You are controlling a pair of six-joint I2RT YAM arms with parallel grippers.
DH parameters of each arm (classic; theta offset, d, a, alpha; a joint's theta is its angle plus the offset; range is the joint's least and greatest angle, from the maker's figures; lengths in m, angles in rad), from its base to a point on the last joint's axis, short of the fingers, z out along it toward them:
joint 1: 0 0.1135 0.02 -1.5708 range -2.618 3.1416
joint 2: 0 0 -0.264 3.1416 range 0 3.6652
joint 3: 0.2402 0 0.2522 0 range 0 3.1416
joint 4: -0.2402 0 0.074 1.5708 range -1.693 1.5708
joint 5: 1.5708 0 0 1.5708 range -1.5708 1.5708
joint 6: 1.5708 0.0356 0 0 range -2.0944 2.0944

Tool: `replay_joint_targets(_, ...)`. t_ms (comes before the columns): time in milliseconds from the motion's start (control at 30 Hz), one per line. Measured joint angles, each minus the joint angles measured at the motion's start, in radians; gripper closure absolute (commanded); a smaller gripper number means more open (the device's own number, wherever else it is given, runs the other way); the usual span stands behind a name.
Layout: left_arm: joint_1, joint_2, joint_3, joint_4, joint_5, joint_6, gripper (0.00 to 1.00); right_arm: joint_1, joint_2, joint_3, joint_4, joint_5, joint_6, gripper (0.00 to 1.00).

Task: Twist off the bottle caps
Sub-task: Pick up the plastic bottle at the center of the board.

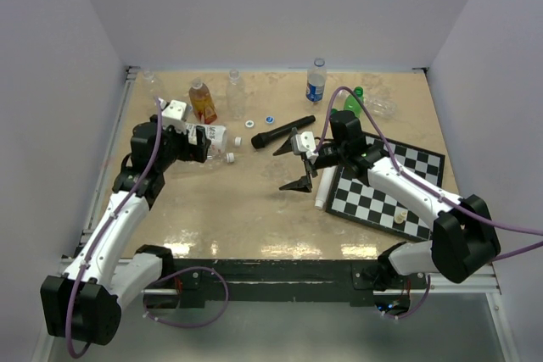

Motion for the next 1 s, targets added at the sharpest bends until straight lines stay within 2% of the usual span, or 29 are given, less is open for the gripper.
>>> replay_joint_targets(1000, 0.0, -0.023, -0.002, -0.066, 0.005, 0.024, 0.0, -0.003, 0.02, 0.0, -0.018, 0.0, -0.037, 0.02)
